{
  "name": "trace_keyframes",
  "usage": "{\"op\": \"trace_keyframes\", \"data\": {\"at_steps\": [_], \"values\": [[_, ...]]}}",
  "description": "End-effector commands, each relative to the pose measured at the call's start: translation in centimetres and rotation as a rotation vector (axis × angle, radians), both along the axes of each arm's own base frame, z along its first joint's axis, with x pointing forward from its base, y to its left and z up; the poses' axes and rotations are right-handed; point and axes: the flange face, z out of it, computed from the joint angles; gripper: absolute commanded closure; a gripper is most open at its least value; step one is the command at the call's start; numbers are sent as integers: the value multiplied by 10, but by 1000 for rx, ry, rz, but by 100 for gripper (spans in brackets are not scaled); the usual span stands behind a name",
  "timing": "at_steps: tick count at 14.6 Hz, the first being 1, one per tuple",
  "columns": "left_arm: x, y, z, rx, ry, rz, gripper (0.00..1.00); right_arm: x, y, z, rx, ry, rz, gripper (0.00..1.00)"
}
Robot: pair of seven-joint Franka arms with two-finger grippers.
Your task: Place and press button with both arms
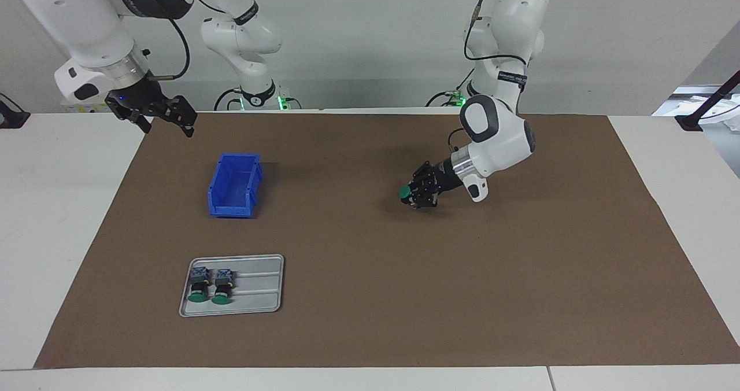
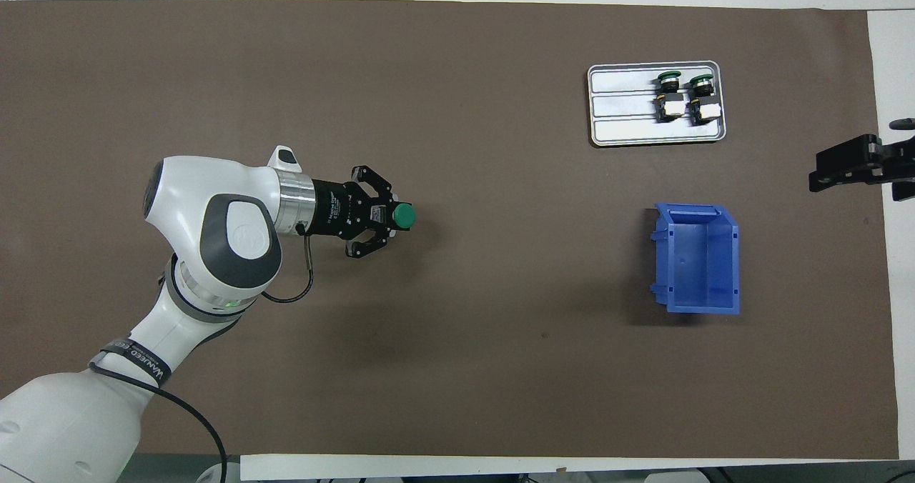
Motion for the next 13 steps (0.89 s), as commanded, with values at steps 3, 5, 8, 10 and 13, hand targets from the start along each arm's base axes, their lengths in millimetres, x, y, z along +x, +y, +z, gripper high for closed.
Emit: {"op": "trace_keyframes", "data": {"at_steps": [3,5,8,10,13], "values": [[-22,20,-18,-119,7,51,80,-8,-1,1,2,-1,17,2],[-25,24,-22,-157,15,51,80,-8,-1,1,2,-1,17,2],[-26,31,-23,-206,25,117,80,-8,-1,1,2,-1,17,2],[-33,21,-25,-258,1,142,80,-8,-1,1,2,-1,17,2],[-44,25,-35,-254,-12,120,80,-8,-1,1,2,-1,17,2]]}}
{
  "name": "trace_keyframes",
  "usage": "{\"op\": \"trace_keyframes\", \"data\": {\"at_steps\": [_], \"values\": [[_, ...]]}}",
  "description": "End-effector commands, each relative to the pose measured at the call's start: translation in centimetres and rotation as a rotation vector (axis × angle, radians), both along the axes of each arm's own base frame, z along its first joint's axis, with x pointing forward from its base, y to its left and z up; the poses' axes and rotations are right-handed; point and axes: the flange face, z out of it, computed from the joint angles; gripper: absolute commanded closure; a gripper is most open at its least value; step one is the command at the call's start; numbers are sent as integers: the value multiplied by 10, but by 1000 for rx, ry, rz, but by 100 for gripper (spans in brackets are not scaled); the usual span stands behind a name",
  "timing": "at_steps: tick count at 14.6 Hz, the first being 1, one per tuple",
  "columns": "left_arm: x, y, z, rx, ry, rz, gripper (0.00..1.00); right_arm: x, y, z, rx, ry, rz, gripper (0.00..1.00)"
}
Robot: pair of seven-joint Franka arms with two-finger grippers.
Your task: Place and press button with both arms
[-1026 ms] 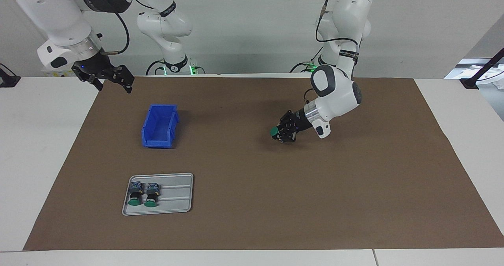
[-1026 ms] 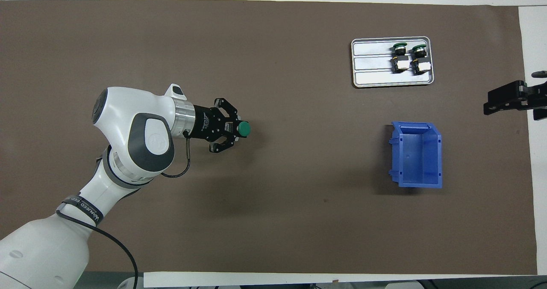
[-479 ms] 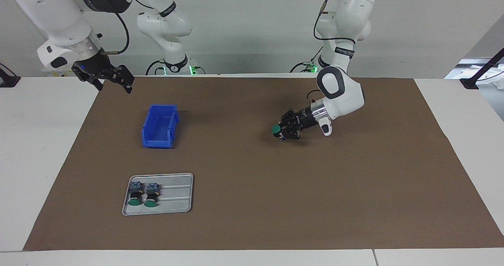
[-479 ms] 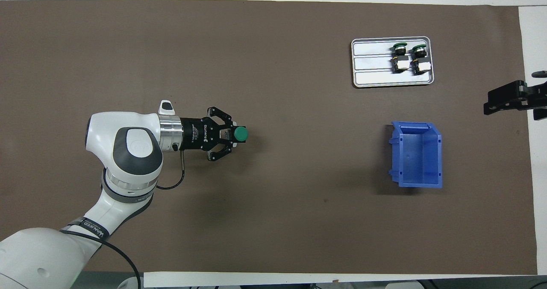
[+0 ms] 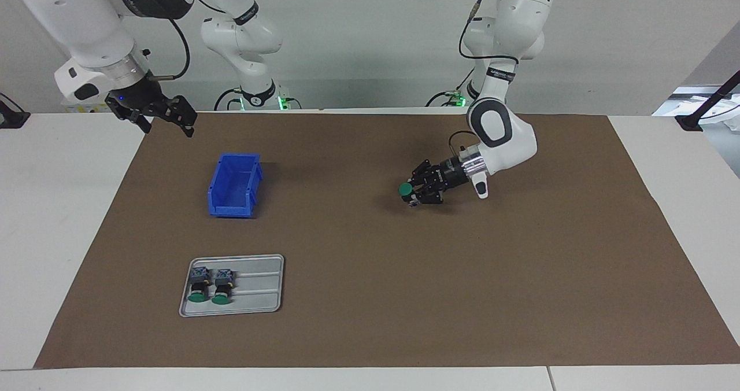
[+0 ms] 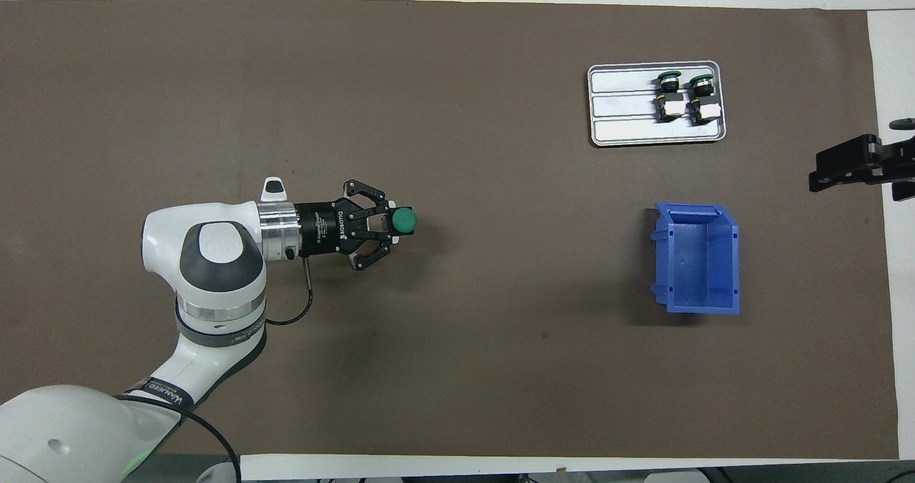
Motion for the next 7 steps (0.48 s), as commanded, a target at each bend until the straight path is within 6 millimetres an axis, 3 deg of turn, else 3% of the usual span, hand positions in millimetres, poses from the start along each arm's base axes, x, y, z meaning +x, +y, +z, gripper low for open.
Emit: {"op": "trace_keyframes", "data": {"at_steps": [1,7], "values": [[-13,9,1,-25,-18,-1,80,-8,-1,1,2,-1,17,2],[-23,29,-14,-88,-39,38,80,-8,-2,1,1,-1,17,2]]}}
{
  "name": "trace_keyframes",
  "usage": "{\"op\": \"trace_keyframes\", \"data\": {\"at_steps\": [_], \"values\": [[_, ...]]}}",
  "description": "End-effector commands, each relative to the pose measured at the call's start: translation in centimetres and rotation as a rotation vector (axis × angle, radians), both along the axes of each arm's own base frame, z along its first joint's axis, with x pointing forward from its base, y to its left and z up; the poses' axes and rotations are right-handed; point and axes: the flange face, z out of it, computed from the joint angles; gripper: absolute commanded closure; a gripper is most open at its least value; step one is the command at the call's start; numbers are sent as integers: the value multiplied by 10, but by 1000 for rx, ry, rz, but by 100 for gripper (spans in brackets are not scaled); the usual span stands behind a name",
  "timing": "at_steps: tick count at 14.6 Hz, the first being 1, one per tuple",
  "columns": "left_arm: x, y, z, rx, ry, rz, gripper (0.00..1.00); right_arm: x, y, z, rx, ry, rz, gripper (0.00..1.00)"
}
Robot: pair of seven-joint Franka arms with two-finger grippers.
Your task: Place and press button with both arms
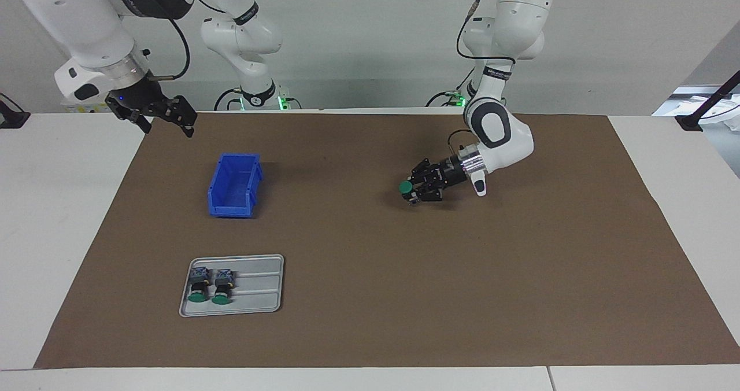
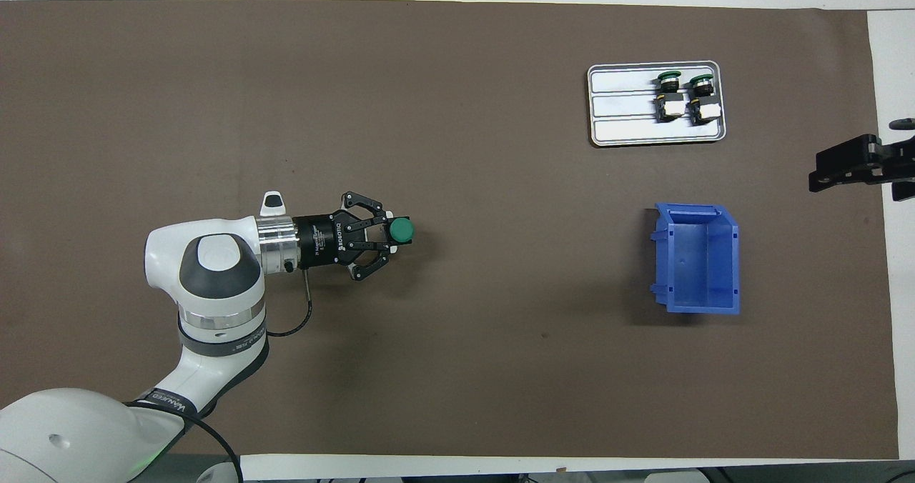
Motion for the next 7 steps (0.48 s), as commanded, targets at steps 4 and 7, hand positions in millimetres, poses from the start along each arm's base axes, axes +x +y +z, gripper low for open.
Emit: {"op": "trace_keyframes", "data": {"at_steps": [4,7], "values": [[-17,12,-4,-68,-46,46,80,-8,-1,1,2,-1,17,2],[-28,8,-12,-85,-51,59,79,-8,-2,1,1,-1,17,2]]}}
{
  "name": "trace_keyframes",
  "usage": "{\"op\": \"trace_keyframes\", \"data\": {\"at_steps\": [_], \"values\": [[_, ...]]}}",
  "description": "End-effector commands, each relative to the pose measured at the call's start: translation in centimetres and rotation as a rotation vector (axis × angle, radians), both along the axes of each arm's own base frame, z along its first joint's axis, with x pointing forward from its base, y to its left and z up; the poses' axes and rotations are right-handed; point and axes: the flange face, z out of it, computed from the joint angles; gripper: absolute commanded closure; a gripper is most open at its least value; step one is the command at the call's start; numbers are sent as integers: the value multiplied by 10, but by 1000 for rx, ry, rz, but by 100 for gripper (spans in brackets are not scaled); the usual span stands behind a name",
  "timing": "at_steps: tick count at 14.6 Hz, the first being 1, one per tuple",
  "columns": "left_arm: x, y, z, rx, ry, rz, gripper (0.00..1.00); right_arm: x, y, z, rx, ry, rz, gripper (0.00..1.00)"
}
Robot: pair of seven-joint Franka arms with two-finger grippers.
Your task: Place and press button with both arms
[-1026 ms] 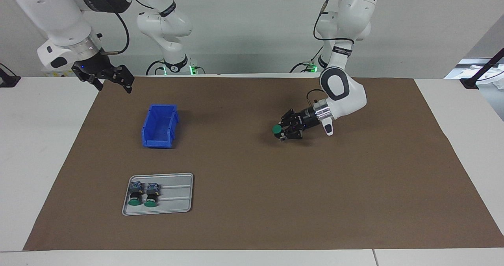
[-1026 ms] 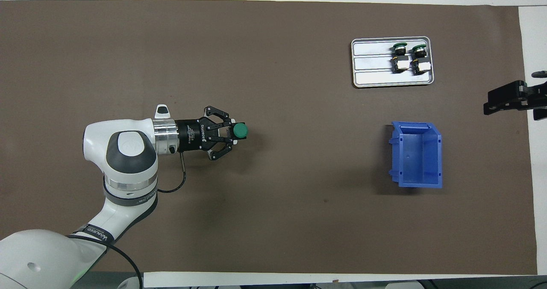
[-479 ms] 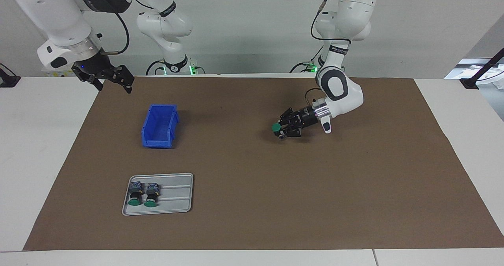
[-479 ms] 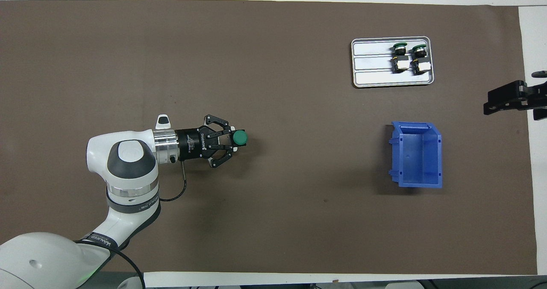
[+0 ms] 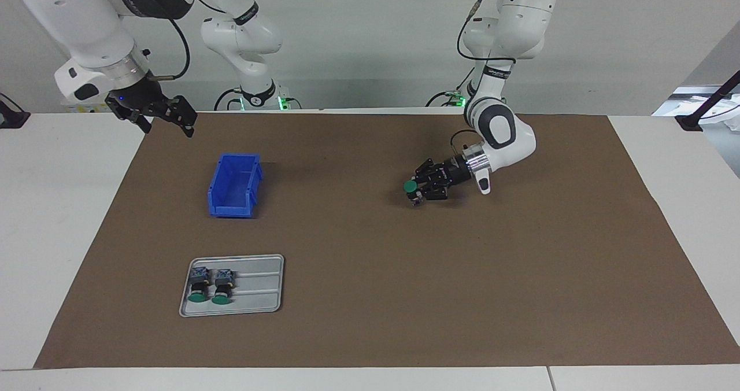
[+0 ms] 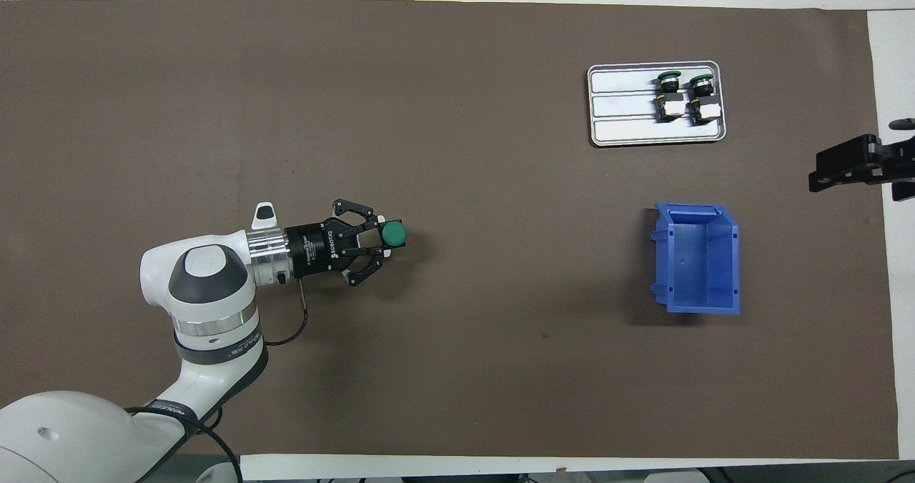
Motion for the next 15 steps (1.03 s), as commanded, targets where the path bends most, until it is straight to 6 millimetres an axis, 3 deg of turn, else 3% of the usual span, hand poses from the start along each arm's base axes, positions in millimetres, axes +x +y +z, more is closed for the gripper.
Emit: {"op": "trace_keyframes", "data": {"at_steps": [1,15], "values": [[-15,1,0,-23,-18,15,79,-8,-1,1,2,-1,17,2],[-22,-8,-4,-20,-18,51,75,-8,-1,1,2,-1,17,2]]}}
